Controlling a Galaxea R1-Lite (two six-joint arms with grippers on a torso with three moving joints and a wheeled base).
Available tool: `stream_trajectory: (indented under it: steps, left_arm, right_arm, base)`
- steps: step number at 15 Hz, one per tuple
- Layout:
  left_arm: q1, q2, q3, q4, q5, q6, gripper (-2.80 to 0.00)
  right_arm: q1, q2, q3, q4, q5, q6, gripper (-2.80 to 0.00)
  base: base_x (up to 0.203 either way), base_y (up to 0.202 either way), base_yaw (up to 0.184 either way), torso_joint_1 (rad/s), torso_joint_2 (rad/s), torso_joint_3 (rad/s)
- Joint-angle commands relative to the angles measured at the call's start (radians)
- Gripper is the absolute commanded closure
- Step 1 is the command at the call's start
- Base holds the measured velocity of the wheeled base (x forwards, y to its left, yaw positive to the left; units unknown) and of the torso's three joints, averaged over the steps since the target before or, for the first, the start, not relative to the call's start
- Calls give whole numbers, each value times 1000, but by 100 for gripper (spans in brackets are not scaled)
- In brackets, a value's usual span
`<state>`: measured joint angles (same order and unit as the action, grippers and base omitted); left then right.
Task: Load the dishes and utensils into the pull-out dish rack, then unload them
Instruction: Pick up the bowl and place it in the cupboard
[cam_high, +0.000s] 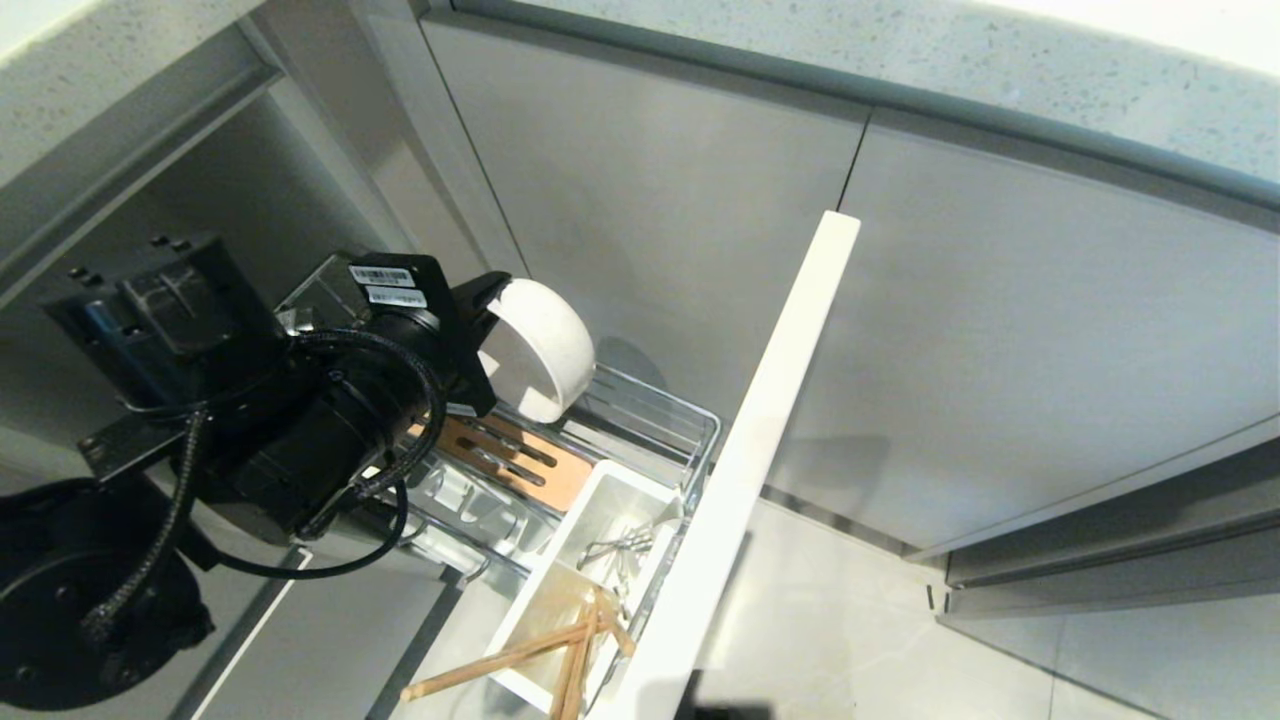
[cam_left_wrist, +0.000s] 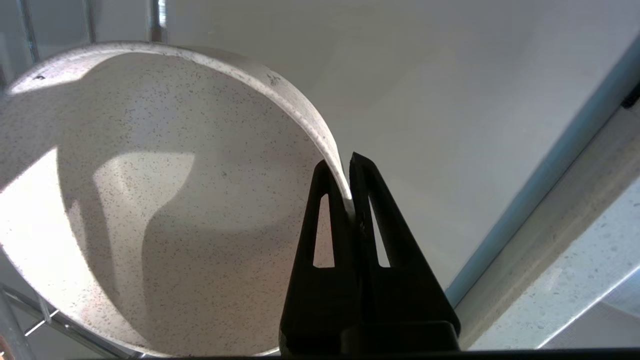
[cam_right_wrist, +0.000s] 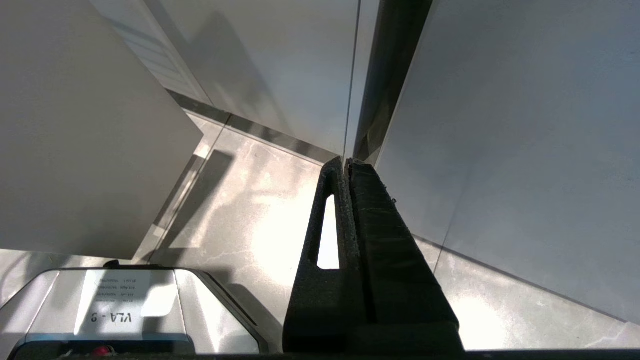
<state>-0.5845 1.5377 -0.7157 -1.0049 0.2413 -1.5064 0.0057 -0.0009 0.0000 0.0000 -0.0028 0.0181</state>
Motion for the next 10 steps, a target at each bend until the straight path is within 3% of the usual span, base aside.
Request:
stream_trajectory:
  steps: [1, 10]
  left_arm:
    - [0, 10, 4, -1, 1, -20, 0]
    - [2, 41, 4, 38, -11, -61, 0]
  right_arm:
    - [0, 1, 2, 0, 0, 0, 0]
    - [0, 1, 2, 0, 0, 0, 0]
  base:
    - [0, 0, 0, 0, 0, 0]
    - [0, 0, 0, 0, 0, 0]
